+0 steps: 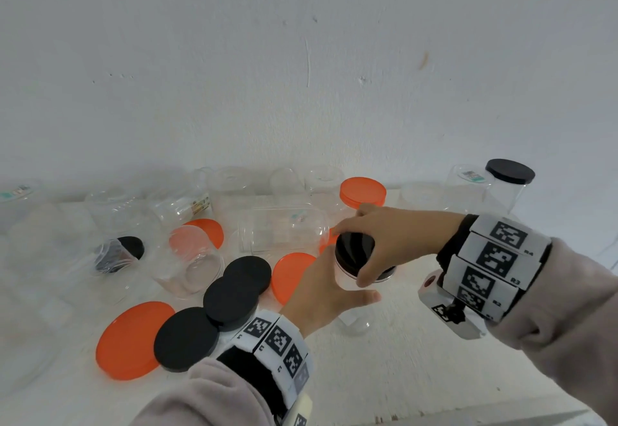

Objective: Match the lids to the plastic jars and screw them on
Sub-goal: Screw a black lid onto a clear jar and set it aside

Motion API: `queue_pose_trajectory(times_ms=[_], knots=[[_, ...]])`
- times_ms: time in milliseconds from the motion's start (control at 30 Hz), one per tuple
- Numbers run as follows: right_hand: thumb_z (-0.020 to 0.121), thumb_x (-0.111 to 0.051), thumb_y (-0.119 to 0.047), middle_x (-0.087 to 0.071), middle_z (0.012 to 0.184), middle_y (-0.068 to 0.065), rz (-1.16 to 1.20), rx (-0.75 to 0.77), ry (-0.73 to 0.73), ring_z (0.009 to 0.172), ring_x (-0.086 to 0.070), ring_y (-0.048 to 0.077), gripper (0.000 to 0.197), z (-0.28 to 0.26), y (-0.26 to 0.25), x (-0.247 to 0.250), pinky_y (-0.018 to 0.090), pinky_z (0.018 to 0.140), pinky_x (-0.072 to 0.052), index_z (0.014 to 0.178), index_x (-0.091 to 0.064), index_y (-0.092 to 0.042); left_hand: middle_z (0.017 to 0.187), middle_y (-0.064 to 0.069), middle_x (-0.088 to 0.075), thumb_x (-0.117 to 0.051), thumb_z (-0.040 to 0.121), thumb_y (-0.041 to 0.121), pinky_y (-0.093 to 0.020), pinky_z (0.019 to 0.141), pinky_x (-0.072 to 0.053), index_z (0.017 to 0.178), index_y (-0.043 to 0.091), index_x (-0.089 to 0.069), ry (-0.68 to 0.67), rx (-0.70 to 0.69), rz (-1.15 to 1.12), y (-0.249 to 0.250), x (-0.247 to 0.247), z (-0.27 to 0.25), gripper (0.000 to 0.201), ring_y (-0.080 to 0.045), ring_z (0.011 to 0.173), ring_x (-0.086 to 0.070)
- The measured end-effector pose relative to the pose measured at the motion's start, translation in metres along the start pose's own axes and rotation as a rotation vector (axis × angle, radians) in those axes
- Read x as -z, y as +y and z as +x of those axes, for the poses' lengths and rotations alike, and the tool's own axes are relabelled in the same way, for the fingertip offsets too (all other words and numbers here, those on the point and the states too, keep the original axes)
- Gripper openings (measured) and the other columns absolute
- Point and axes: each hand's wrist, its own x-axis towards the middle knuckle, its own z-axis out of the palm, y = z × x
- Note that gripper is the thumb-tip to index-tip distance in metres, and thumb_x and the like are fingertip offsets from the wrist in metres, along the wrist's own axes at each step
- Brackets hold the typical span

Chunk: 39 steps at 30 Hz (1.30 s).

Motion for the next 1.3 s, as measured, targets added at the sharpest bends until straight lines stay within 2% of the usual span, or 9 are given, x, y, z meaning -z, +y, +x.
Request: queue_pose_trajectory(times_ms=[133,300,500,633,767,867,1033,1133,1300], knots=[[0.069,-0.079,-0.039,-0.041,0.115,-0.014,-0.036,0.09,-0.044,0.109,-0.044,0.01,0.073,0.001,0.002,0.007,0.031,0.091,-0.048,0.132,-0.044,-0.05,0.108,0.036,-0.048,-0.084,0.068,0.038,0.008,0.075,-0.031,0.124,0.051,-0.027,0.001,-0.029,0.011,0.001,0.001,0.0,0.081,0.033,0.097,-0.04],[0.064,-0.079,-0.049,-0.048,0.095,-0.022,-0.062,0.139,0.047,0.093,-0.047,0.001,0.069,0.003,0.005,0.005,0.02,0.076,-0.045,0.128,-0.053,-0.047,0.11,0.036,-0.047,-0.083,0.069,0.042,0.009,0.075,-0.029,0.137,0.041,-0.028,-0.022,-0.03,0.018,0.0,0.001,0.0,0.088,0.035,0.095,-0.038],[0.062,-0.078,-0.052,-0.047,0.079,-0.023,-0.036,0.09,0.129,0.079,-0.046,-0.005,0.065,0.005,0.003,-0.001,0.016,0.06,-0.037,0.123,-0.059,-0.045,0.108,0.033,-0.052,-0.083,0.068,0.042,0.007,0.074,-0.034,0.124,0.045,-0.035,-0.005,0.002,0.015,-0.001,0.0,-0.001,0.074,0.03,0.095,-0.043],[0.06,-0.078,-0.053,-0.053,0.077,-0.019,0.033,0.025,0.156,0.078,-0.055,0.005,0.052,0.004,-0.001,-0.005,0.027,0.06,-0.055,0.11,-0.065,-0.041,0.105,0.03,-0.055,-0.083,0.068,0.042,0.0,0.074,-0.039,0.119,0.05,-0.035,0.004,0.02,0.015,-0.001,-0.001,-0.002,0.07,0.025,0.096,-0.047],[0.063,-0.074,-0.054,-0.06,0.077,-0.011,0.028,-0.023,0.204,0.067,-0.055,0.005,0.035,0.004,-0.006,-0.011,0.018,0.045,-0.04,0.088,-0.066,-0.031,0.118,0.024,-0.057,-0.084,0.068,0.037,-0.014,0.088,-0.042,0.111,0.059,-0.033,0.022,0.019,-0.012,-0.001,-0.004,-0.002,0.07,0.008,0.11,-0.052],[0.067,-0.074,-0.055,-0.059,0.088,-0.01,0.027,-0.042,0.158,0.08,-0.057,0.009,0.041,0.004,-0.007,-0.008,0.023,0.061,-0.047,0.095,-0.062,-0.028,0.115,0.027,-0.055,-0.083,0.068,0.038,-0.009,0.083,-0.04,0.114,0.057,-0.032,0.009,0.016,-0.004,-0.001,-0.004,-0.002,0.072,0.011,0.107,-0.051],[0.07,-0.08,-0.037,-0.039,0.12,-0.007,-0.109,0.01,-0.108,0.112,-0.045,0.017,0.08,0.0,-0.006,0.008,0.034,0.089,-0.048,0.138,-0.038,-0.044,0.109,0.035,-0.048,-0.083,0.07,0.04,0.007,0.075,-0.033,0.132,0.039,-0.032,-0.015,-0.012,0.024,0.001,-0.001,0.0,0.08,0.03,0.096,-0.042],[0.067,-0.081,-0.036,-0.042,0.115,-0.01,-0.121,0.071,-0.078,0.108,-0.044,0.013,0.079,0.002,-0.002,0.01,0.029,0.085,-0.047,0.135,-0.042,-0.047,0.109,0.038,-0.045,-0.083,0.07,0.039,0.009,0.074,-0.029,0.129,0.045,-0.026,-0.022,-0.021,0.029,0.001,0.0,-0.001,0.082,0.036,0.094,-0.037],[0.063,-0.081,-0.043,-0.043,0.091,-0.025,-0.123,0.148,0.023,0.089,-0.045,-0.002,0.076,0.002,0.002,0.007,0.018,0.07,-0.041,0.132,-0.05,-0.045,0.113,0.035,-0.048,-0.083,0.069,0.04,0.008,0.078,-0.031,0.138,0.039,-0.03,-0.018,-0.026,0.015,0.0,-0.001,-0.001,0.087,0.031,0.099,-0.04]])
